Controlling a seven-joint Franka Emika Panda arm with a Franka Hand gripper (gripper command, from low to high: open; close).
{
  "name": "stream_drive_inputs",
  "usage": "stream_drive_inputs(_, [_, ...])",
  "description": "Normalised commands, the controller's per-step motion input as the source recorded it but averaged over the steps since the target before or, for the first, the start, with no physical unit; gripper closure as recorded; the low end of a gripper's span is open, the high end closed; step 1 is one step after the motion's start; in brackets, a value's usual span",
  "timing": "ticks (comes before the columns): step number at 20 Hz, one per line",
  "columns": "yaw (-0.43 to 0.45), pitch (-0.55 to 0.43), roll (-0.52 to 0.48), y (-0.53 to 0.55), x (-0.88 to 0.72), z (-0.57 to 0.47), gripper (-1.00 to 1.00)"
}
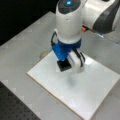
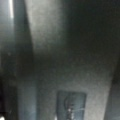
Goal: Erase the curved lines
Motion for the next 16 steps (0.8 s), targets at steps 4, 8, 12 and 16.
stream_drive_inputs(4, [0.375, 0.194, -0.202, -0.34, 0.08, 0.15, 1.0])
stream_drive_inputs(8, [0.393, 0.146, -0.11, -0.44, 0.02, 0.18, 1.0])
stream_drive_inputs(12, [0.361, 0.113, -0.052, -0.46, -0.04, 0.15, 1.0])
stream_drive_inputs(16, [0.357, 0.082, 0.0, -0.49, -0.02, 0.04, 1.0])
